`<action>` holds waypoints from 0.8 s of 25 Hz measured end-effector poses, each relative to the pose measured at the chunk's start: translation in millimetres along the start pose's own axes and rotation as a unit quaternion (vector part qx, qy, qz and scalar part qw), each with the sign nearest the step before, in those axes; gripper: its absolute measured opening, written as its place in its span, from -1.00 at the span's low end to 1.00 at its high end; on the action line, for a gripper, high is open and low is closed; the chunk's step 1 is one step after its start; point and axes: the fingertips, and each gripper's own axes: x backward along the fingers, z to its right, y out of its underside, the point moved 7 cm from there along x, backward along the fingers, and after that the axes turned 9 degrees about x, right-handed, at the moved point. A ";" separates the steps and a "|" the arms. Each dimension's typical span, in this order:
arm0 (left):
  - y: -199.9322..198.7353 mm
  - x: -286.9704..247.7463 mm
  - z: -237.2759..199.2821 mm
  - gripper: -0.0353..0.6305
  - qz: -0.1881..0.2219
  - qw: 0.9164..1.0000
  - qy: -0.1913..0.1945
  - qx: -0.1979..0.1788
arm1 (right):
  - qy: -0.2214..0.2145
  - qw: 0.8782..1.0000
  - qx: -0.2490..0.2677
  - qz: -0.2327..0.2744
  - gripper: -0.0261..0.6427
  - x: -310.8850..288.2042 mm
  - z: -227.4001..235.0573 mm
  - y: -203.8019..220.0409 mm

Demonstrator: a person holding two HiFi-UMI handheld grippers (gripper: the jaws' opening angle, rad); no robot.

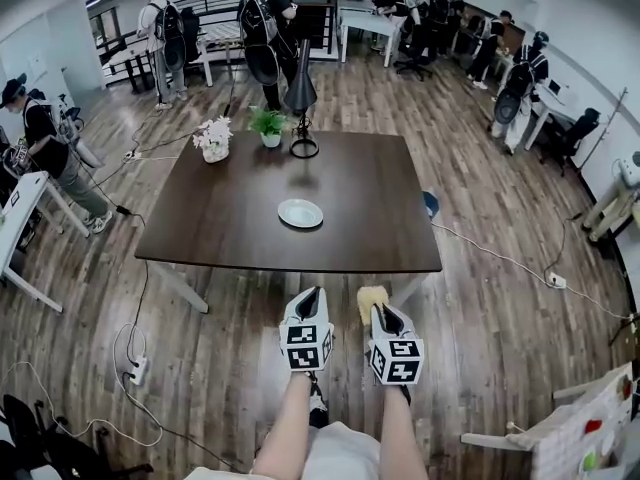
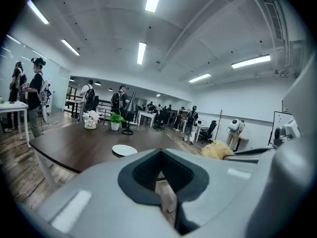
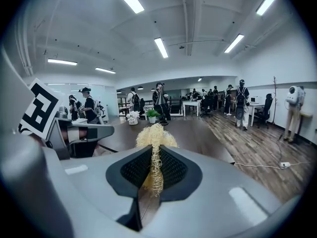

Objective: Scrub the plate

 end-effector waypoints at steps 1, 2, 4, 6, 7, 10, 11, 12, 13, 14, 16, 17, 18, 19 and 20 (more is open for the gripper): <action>-3.5 -8.1 -3.0 -0.89 0.000 1.000 0.002 -0.001 | 0.002 1.000 0.001 -0.001 -0.74 -8.1 3.1 -2.9; -7.5 -16.3 -6.2 -0.89 0.000 1.000 0.004 -0.003 | 0.003 1.000 0.002 -0.002 -0.74 -17.1 6.0 -6.1; -18.3 -32.1 -14.7 -0.89 0.002 1.000 0.006 -0.002 | 0.000 1.000 0.009 -0.005 -0.74 -36.4 9.5 -15.4; -31.0 -44.6 -25.2 -0.89 0.005 1.000 0.009 0.000 | -0.003 1.000 0.016 -0.004 -0.74 -54.0 9.6 -28.0; -36.6 -49.6 -31.0 -0.89 0.007 1.000 0.010 -0.001 | -0.005 1.000 0.020 -0.002 -0.74 -61.7 8.8 -34.5; -47.5 -61.4 -50.6 -0.89 0.010 1.000 0.008 0.003 | -0.012 1.000 0.027 0.004 -0.74 -83.9 4.0 -48.5; -49.1 -64.4 -56.9 -0.89 0.010 1.000 0.006 0.007 | -0.014 0.999 0.028 0.004 -0.74 -90.7 2.6 -50.3; -49.7 -66.9 -62.7 -0.89 0.010 1.000 0.005 0.010 | -0.015 0.999 0.029 0.002 -0.74 -96.6 1.5 -50.8; -49.6 -68.9 -67.8 -0.89 0.008 1.000 0.004 0.012 | -0.016 0.999 0.028 0.000 -0.74 -101.5 0.3 -50.3; -49.4 -70.4 -72.6 -0.89 0.007 1.000 0.003 0.013 | -0.016 1.000 0.026 -0.002 -0.74 -105.7 -1.1 -49.4; -50.6 -71.6 -80.8 -0.89 0.005 1.000 0.002 0.013 | -0.017 1.000 0.022 -0.006 -0.74 -112.7 -4.0 -48.9; -51.2 -71.1 -83.7 -0.89 0.004 1.000 0.001 0.012 | -0.018 1.000 0.022 -0.008 -0.74 -115.6 -5.1 -49.2; -51.2 -70.2 -86.0 -0.89 0.004 1.000 0.000 0.012 | -0.020 1.000 0.021 -0.009 -0.74 -118.2 -6.1 -49.5; -50.6 -69.1 -88.0 -0.89 0.002 1.000 0.001 0.011 | -0.022 0.999 0.021 -0.010 -0.74 -120.7 -7.4 -49.6; -49.2 -68.0 -90.1 -0.89 0.000 1.000 0.001 0.010 | -0.025 0.999 0.020 -0.010 -0.74 -123.1 -9.1 -49.4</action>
